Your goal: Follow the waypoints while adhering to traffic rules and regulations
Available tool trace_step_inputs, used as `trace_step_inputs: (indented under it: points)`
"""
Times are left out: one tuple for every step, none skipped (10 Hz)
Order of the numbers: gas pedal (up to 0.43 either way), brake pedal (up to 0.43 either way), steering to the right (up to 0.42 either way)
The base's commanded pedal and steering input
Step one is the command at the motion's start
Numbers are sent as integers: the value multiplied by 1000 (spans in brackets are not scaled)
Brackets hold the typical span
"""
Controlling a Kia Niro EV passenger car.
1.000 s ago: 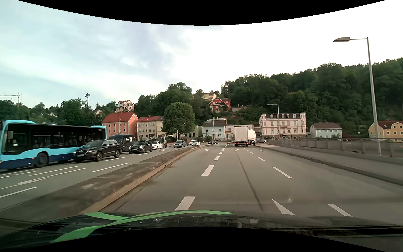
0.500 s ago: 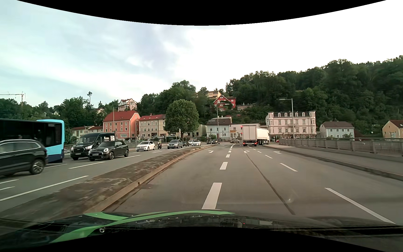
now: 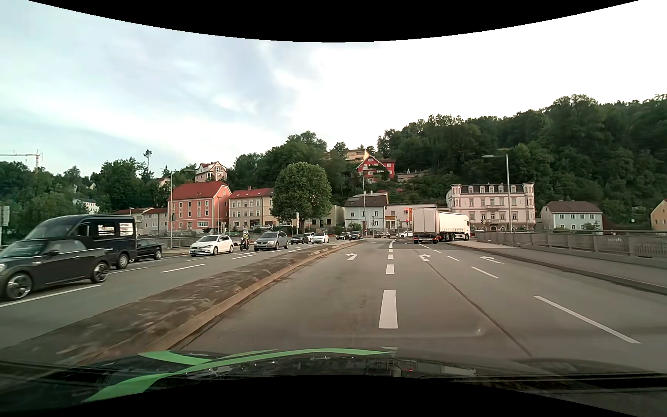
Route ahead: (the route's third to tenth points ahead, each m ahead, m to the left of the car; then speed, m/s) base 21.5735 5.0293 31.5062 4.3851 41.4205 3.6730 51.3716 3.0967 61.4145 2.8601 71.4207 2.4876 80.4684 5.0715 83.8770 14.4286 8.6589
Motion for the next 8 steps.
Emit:
trace_step_inputs:
  points:
    - [39,0,-1]
    - [0,0,2]
    - [0,0,5]
    - [0,0,7]
    - [0,0,8]
    - [0,0,10]
    - [0,0,11]
    - [0,0,14]
